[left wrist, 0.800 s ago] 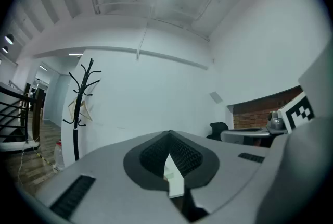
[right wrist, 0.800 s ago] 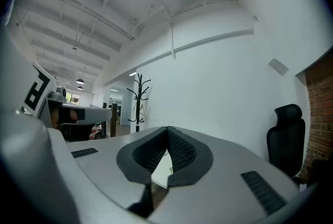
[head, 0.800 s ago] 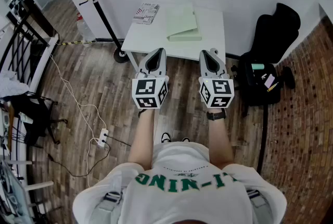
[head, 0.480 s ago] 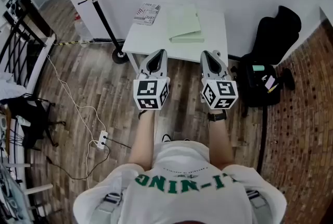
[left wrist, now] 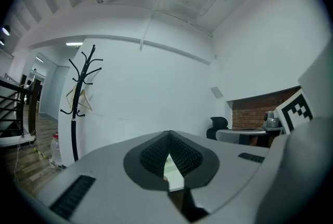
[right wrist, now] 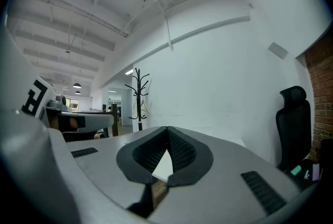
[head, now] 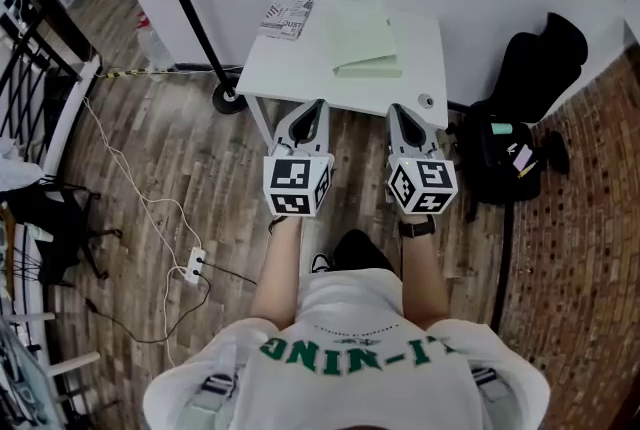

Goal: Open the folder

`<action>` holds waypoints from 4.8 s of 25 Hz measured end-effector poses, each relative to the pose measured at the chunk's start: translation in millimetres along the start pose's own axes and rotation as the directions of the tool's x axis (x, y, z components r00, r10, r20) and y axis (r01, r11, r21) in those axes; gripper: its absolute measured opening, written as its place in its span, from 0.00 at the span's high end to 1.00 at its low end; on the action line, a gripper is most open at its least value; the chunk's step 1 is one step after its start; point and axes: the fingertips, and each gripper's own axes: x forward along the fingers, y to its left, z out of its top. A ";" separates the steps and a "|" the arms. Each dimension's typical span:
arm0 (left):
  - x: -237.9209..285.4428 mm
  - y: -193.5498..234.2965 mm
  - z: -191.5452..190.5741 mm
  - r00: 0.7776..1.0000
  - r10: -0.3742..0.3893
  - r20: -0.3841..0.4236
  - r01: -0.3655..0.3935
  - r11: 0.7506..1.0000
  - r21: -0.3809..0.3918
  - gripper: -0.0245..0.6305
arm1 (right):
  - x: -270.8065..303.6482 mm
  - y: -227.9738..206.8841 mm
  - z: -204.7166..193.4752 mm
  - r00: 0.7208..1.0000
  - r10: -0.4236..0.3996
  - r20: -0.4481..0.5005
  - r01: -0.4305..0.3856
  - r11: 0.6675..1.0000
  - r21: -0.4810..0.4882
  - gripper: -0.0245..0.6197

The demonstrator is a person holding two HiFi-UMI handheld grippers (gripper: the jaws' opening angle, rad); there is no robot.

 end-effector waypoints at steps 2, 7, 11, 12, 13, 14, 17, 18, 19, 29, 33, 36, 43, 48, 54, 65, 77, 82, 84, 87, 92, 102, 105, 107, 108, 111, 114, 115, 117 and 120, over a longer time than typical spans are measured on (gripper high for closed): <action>8.9 6.0 -5.4 1.000 0.007 -0.012 -0.007 1.000 0.025 0.94 | 12.1 0.1 -5.5 1.000 0.012 -0.010 -0.012 1.000 0.018 0.94; 50.1 22.2 -25.5 0.999 0.014 -0.040 -0.012 0.999 0.037 0.94 | 52.8 -21.0 -22.0 0.999 0.020 -0.032 -0.019 0.999 0.041 0.94; 106.3 40.9 -24.7 0.999 0.023 -0.047 -0.022 0.999 0.036 0.94 | 104.6 -51.7 -23.0 0.999 0.030 -0.036 -0.029 0.998 0.049 0.94; 123.0 45.1 -21.5 0.999 0.023 -0.043 -0.022 0.999 0.034 0.94 | 119.3 -61.3 -19.8 0.999 0.031 -0.032 -0.029 0.998 0.051 0.94; 140.4 48.7 -17.7 0.999 0.022 -0.038 -0.020 0.999 0.034 0.94 | 134.1 -71.8 -15.4 0.999 0.029 -0.026 -0.028 0.998 0.055 0.94; 158.5 52.1 -13.2 0.999 0.019 -0.033 -0.018 0.999 0.035 0.94 | 149.0 -82.6 -9.9 0.999 0.027 -0.018 -0.026 0.998 0.059 0.94; 214.1 60.4 2.0 1.000 0.017 -0.020 -0.016 0.999 0.038 0.94 | 194.7 -113.0 11.5 0.999 0.041 0.009 -0.041 0.998 0.053 0.94; 231.8 62.3 6.4 1.000 0.019 -0.017 -0.018 0.999 0.036 0.94 | 209.8 -122.5 18.5 0.999 0.052 0.015 -0.052 0.998 0.045 0.94; 248.6 63.9 9.9 1.000 0.021 -0.016 -0.021 0.999 0.035 0.94 | 224.4 -132.0 24.3 0.998 0.061 0.017 -0.062 0.997 0.041 0.94; 389.0 87.1 22.5 0.999 0.048 -0.025 -0.048 0.999 0.018 0.94 | 346.1 -208.2 40.0 0.990 0.139 -0.025 -0.139 0.990 0.027 0.94; 428.2 90.3 17.4 0.998 0.061 -0.034 -0.060 0.998 0.010 0.94 | 375.4 -236.1 34.7 0.984 0.166 -0.061 -0.165 0.986 0.021 0.94; 448.9 93.5 7.4 0.996 0.061 -0.060 -0.060 0.998 0.015 0.94 | 390.4 -251.0 23.4 0.982 0.167 -0.092 -0.166 0.986 0.025 0.94; 485.5 99.0 0.3 0.997 0.027 -0.075 -0.026 0.999 0.021 0.94 | 421.4 -279.1 -4.2 0.970 0.163 -0.179 -0.159 0.987 0.037 0.89; 513.7 108.4 -11.5 0.994 -0.019 -0.103 0.021 1.000 0.013 0.94 | 441.0 -296.3 -23.9 0.962 0.121 -0.245 -0.119 0.993 0.022 0.86; 541.1 117.2 -25.4 0.988 -0.068 -0.140 0.069 0.998 0.000 0.94 | 460.2 -313.8 -60.3 0.932 0.100 -0.350 -0.094 0.995 0.032 0.75; 572.0 140.6 -43.3 0.976 -0.106 -0.193 0.105 0.994 -0.016 0.94 | 482.7 -325.1 -152.0 0.822 0.200 -0.534 -0.101 0.973 0.208 0.49; 589.1 164.8 -69.5 0.961 -0.127 -0.245 0.119 0.992 -0.045 0.94 | 495.6 -336.1 -221.3 0.761 0.294 -0.579 0.033 0.873 0.487 0.40; 593.1 170.2 -74.3 0.959 -0.126 -0.253 0.118 0.992 -0.049 0.94 | 500.5 -331.6 -221.7 0.762 0.363 -0.536 0.023 0.812 0.583 0.42; 592.6 173.3 -74.3 0.960 -0.125 -0.253 0.116 0.992 -0.050 0.94 | 500.5 -330.0 -219.6 0.761 0.375 -0.529 0.027 0.796 0.604 0.48; 591.2 179.0 -72.7 0.961 -0.121 -0.248 0.111 0.992 -0.052 0.94 | 500.2 -332.3 -217.0 0.764 0.369 -0.529 0.050 0.784 0.619 0.64; 588.6 186.3 -70.0 0.963 -0.113 -0.244 0.104 0.993 -0.049 0.94 | 499.4 -331.4 -213.5 0.758 0.380 -0.529 0.053 0.774 0.631 0.81; 576.7 193.0 -50.0 0.975 -0.097 -0.200 0.095 0.995 -0.020 0.94 | 493.8 -307.7 -197.2 0.711 0.410 -0.571 0.030 0.793 0.608 0.82; 570.5 196.6 -45.6 0.977 -0.085 -0.193 0.087 0.996 0.002 0.94 | 490.8 -292.8 -188.5 0.679 0.440 -0.588 -0.019 0.811 0.585 0.83; 566.2 199.3 -41.9 0.980 -0.074 -0.187 0.078 0.997 0.014 0.94 | 491.4 -283.6 -181.1 0.663 0.446 -0.602 -0.046 0.826 0.562 0.84; 564.3 200.5 -39.6 0.981 -0.069 -0.182 0.074 0.997 0.021 0.94 | 492.8 -279.7 -177.1 0.659 0.445 -0.607 -0.055 0.833 0.550 0.84; 557.3 204.9 -33.8 0.984 -0.053 -0.171 0.060 0.997 0.040 0.94 | 498.5 -266.5 -164.6 0.653 0.446 -0.612 -0.080 0.844 0.530 0.85; 549.2 212.6 -28.3 0.987 -0.031 -0.156 0.039 0.998 0.052 0.94 | 504.4 -247.9 -152.7 0.646 0.472 -0.600 -0.119 0.838 0.532 0.86; 546.5 215.6 -26.2 0.988 -0.024 -0.150 0.032 0.998 0.054 0.94 | 506.2 -241.7 -149.4 0.644 0.480 -0.596 -0.130 0.836 0.533 0.85; 541.2 221.6 -22.5 0.990 -0.012 -0.140 0.019 0.998 0.053 0.94 | 509.2 -230.1 -143.6 0.638 0.493 -0.592 -0.150 0.833 0.532 0.85; 531.3 233.9 -16.9 0.991 0.013 -0.130 -0.006 0.999 0.050 0.94 | 515.5 -209.4 -133.4 0.625 0.529 -0.574 -0.192 0.817 0.544 0.85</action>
